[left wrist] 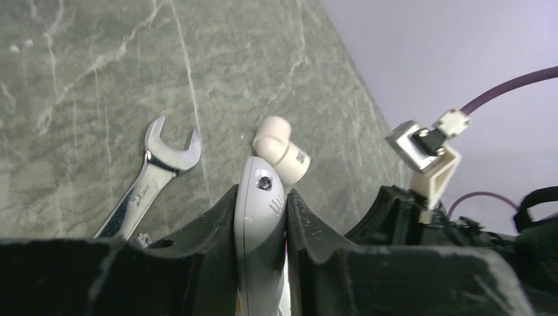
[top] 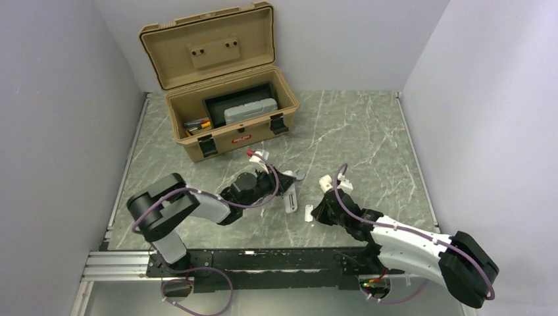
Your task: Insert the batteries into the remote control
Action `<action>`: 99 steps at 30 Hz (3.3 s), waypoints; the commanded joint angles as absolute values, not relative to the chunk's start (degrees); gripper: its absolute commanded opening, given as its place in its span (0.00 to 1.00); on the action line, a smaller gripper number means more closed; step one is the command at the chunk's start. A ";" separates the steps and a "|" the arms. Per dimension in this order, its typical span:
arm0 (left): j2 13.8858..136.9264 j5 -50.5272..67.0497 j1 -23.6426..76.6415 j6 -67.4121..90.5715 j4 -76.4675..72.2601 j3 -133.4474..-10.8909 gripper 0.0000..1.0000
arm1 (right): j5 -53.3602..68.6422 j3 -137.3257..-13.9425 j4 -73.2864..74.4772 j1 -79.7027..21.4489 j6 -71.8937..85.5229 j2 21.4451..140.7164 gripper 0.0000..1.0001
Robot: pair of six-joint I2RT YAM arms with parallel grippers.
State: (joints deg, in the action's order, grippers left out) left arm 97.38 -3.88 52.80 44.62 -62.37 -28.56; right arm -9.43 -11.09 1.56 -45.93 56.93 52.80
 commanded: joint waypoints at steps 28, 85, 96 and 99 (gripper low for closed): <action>30.88 4.76 24.26 39.43 4.47 -22.12 0.00 | -48.84 -75.05 68.11 -60.05 42.60 107.66 0.00; 35.44 16.23 9.90 38.00 4.71 -22.66 0.00 | -16.07 -57.65 18.44 -53.22 45.92 96.65 0.37; 35.60 16.52 9.76 37.92 4.28 -22.54 0.00 | -21.25 -61.87 25.21 -53.26 45.90 100.33 0.33; 35.66 16.52 9.76 38.00 4.09 -22.38 0.00 | -21.34 -61.55 25.01 -53.21 45.48 100.53 0.33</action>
